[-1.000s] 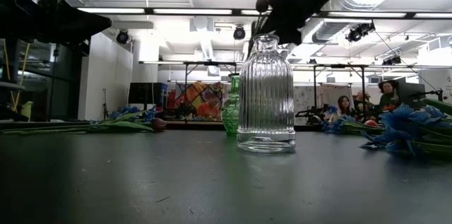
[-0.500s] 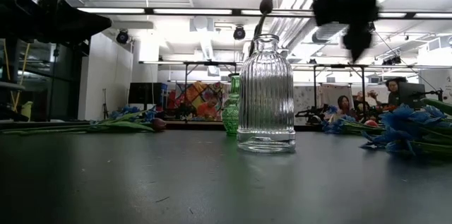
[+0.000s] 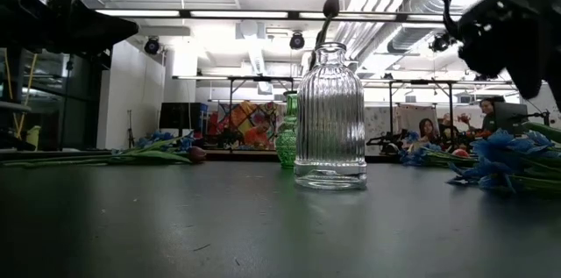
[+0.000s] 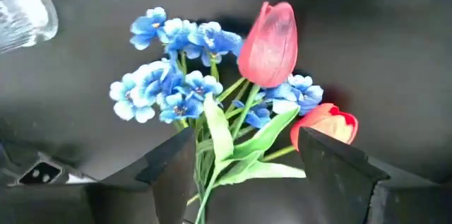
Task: Sort flowers into vase by color
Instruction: Put the bottom dark red tulip into the green vase
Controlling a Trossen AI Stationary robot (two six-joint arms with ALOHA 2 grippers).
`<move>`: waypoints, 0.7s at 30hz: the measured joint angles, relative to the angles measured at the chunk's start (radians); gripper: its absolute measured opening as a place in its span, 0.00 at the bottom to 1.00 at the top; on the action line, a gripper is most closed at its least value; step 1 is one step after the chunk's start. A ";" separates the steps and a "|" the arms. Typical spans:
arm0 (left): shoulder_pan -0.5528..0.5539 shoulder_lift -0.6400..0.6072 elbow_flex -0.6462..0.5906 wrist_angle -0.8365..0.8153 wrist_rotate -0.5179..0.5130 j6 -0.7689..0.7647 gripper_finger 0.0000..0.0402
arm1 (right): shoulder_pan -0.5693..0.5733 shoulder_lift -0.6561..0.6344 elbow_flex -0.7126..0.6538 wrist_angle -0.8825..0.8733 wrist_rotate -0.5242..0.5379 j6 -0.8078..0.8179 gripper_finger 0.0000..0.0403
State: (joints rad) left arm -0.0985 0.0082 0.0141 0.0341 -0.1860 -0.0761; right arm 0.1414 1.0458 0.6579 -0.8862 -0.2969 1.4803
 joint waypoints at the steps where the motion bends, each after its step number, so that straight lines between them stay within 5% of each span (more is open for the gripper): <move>1: 0.000 0.000 0.000 0.000 0.000 0.000 0.00 | 0.009 0.005 -0.013 0.013 0.000 0.021 0.59; 9: 0.000 0.000 0.000 0.000 0.000 0.000 0.00 | 0.023 0.048 -0.051 0.093 0.020 0.068 0.56; 21: 0.000 0.000 0.000 0.000 0.000 0.000 0.00 | 0.023 0.156 -0.051 0.159 0.020 0.064 0.28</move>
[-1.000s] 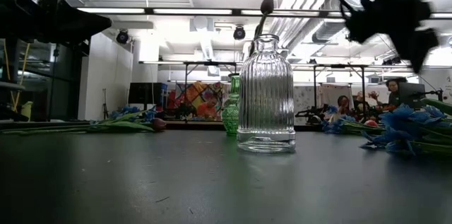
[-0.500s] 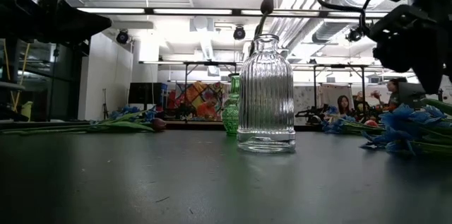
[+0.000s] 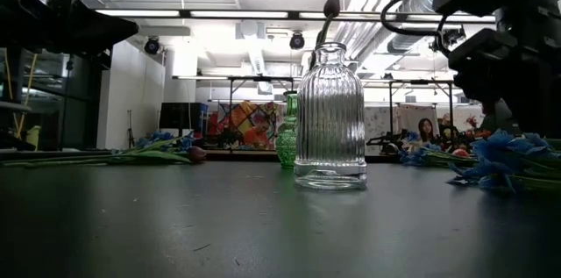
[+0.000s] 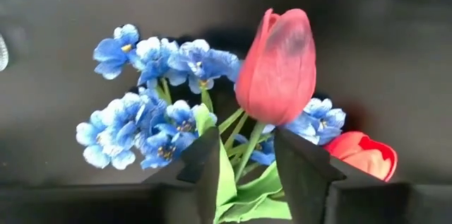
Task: Sort flowers into vase by color
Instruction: Put the bottom dark red tulip into the green vase
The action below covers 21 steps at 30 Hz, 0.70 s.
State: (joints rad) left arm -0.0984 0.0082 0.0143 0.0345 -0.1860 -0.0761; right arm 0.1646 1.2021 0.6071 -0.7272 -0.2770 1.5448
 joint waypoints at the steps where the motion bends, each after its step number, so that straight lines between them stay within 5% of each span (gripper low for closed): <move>1: 0.000 0.000 0.000 0.000 0.000 0.000 0.00 | 0.000 0.006 0.000 0.000 0.004 0.000 0.26; 21: 0.000 0.000 0.000 0.000 0.000 0.000 0.00 | 0.000 0.023 0.000 0.006 0.036 0.028 0.18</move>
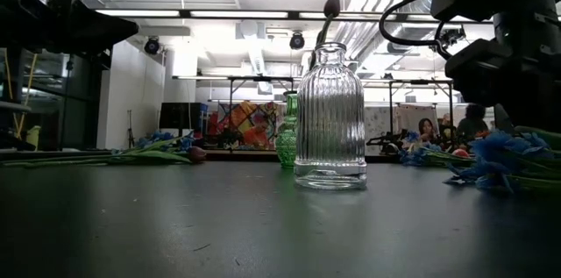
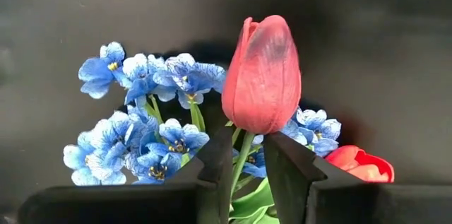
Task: Sort flowers into vase by color
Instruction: Put the bottom dark red tulip into the green vase
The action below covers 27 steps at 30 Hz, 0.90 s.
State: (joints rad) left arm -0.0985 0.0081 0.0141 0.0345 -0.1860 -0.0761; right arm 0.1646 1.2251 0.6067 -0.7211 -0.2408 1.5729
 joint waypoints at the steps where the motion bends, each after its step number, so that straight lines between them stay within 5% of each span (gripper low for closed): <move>1: 0.000 0.000 0.000 0.000 0.000 0.000 0.00 | 0.000 0.000 0.000 0.000 0.005 0.001 0.18; 27: 0.000 0.000 0.000 0.000 0.000 0.000 0.00 | 0.039 0.021 0.000 0.004 0.051 0.043 0.18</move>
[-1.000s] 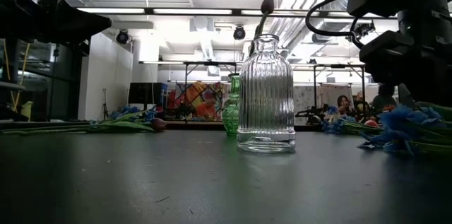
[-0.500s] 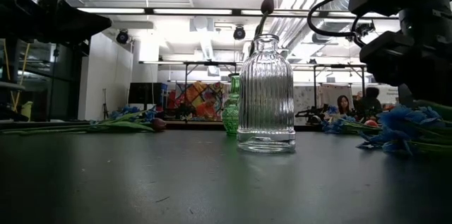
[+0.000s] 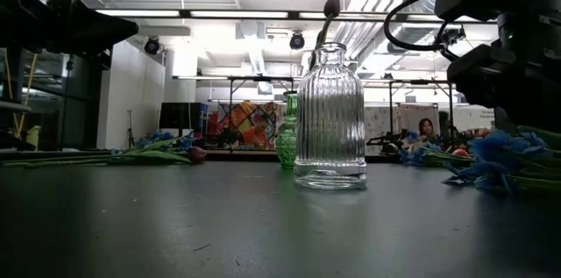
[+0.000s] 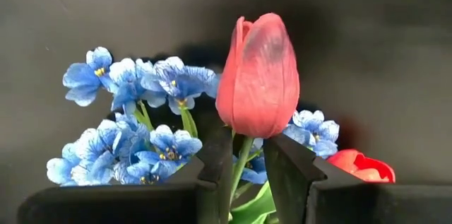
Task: Sort flowers into vase by color
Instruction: Put the bottom dark red tulip into the green vase
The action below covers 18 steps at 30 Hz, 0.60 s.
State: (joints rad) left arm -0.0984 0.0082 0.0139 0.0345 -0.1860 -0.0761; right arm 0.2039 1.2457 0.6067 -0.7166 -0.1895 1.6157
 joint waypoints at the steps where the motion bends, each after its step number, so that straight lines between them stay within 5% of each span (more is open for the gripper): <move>1: 0.000 0.000 0.000 0.000 0.000 0.000 0.00 | 0.000 0.000 0.000 0.000 0.003 0.000 0.18; 18: 0.000 0.000 0.000 0.000 0.000 0.000 0.00 | 0.000 -0.013 0.001 0.003 0.010 -0.070 0.01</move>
State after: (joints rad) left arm -0.0986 0.0078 0.0143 0.0345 -0.1860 -0.0761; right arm 0.2039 1.2330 0.6082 -0.7136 -0.1799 1.5455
